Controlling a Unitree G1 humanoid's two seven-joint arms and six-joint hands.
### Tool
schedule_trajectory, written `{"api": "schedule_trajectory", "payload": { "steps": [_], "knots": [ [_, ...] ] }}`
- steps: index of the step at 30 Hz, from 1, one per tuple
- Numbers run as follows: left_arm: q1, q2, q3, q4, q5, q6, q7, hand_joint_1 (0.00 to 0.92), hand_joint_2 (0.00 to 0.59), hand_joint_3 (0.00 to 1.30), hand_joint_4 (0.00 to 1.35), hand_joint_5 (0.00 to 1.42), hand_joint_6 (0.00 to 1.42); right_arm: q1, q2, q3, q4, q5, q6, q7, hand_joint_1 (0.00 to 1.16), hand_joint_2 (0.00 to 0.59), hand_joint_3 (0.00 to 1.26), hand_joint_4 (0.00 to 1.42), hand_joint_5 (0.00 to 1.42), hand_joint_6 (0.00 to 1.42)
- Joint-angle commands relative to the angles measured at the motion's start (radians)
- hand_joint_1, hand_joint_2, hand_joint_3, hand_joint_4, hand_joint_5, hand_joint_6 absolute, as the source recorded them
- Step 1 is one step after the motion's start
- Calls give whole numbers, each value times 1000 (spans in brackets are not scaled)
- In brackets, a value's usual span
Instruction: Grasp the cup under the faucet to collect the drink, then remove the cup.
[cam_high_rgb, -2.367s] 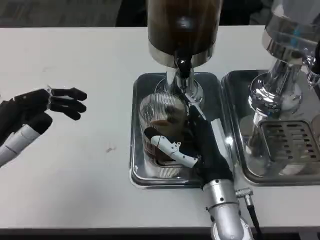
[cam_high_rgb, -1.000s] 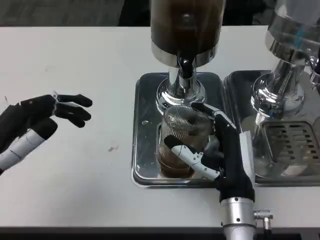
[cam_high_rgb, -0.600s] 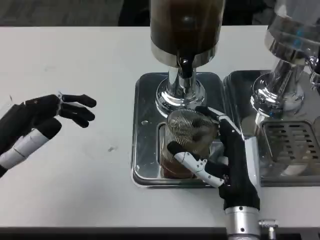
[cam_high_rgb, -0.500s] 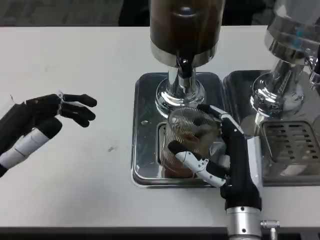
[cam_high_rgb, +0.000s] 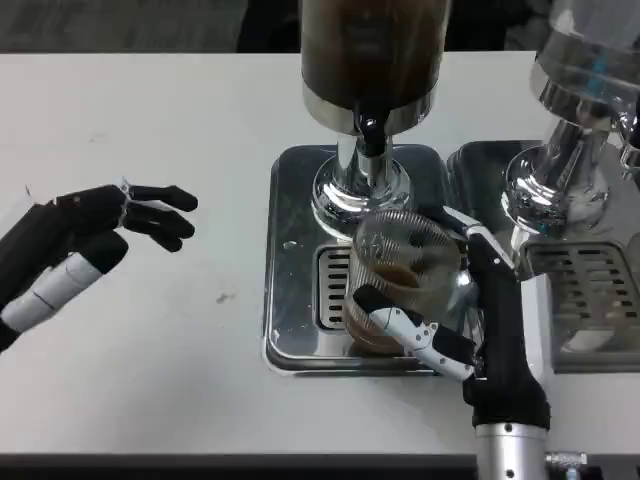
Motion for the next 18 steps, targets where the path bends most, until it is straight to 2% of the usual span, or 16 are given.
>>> {"api": "schedule_trajectory", "payload": {
  "steps": [1, 18],
  "knots": [
    [-20, 0, -14, 13, 7, -17, -12, 0, 79, 433, 472, 502, 316, 24, -9, -9, -71, -15, 5, -20, 922, 137, 611, 812, 1027, 1351],
    [-18, -12, -33, 1, 22, -54, -1, 0, 80, 421, 472, 502, 316, 124, -56, -33, -240, -66, 62, -18, 946, 119, 646, 842, 1051, 1385]
  ]
}}
